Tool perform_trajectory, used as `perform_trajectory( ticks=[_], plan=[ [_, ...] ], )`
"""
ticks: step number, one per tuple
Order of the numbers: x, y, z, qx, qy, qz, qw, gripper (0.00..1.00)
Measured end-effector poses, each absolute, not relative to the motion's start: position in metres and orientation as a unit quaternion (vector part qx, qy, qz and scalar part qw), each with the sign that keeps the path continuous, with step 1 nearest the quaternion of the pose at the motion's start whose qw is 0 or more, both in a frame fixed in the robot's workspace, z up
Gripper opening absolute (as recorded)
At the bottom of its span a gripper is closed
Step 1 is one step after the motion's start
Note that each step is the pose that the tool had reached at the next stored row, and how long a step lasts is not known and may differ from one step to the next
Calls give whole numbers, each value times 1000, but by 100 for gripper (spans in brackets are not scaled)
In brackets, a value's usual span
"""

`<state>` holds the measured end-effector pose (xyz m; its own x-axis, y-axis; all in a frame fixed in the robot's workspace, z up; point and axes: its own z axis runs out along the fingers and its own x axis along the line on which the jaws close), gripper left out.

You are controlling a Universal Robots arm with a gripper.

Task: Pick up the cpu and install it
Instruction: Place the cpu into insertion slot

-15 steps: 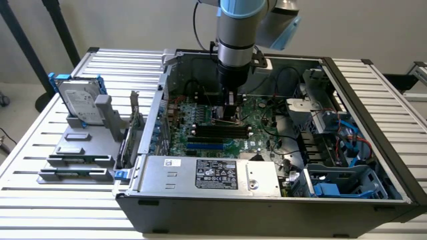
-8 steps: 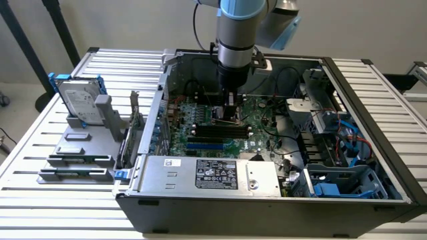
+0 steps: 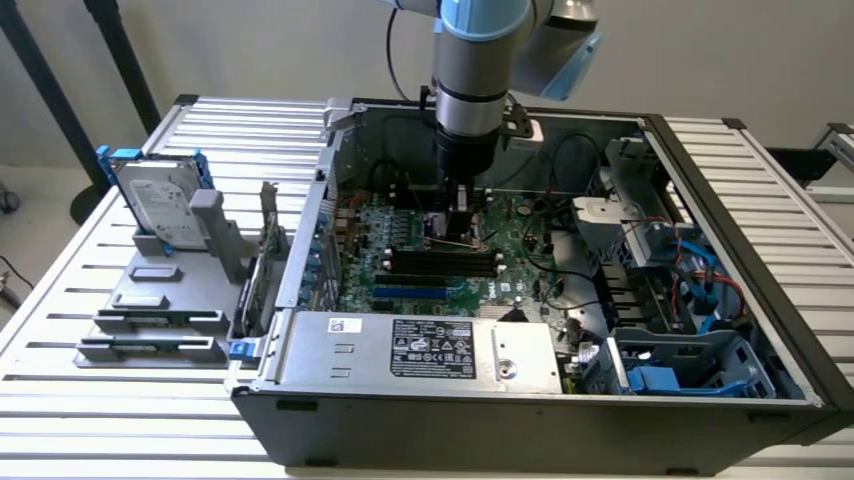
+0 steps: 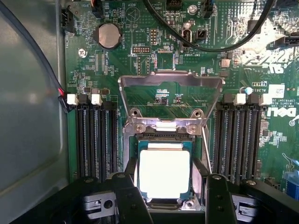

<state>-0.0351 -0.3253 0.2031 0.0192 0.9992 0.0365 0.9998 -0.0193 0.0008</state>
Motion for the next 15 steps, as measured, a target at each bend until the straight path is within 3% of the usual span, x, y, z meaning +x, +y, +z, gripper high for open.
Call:
perform_trajectory(
  ticks=[15],
  plan=[
    [-34, -323, 201, -714, -700, -7, 8, 55]
  ],
)
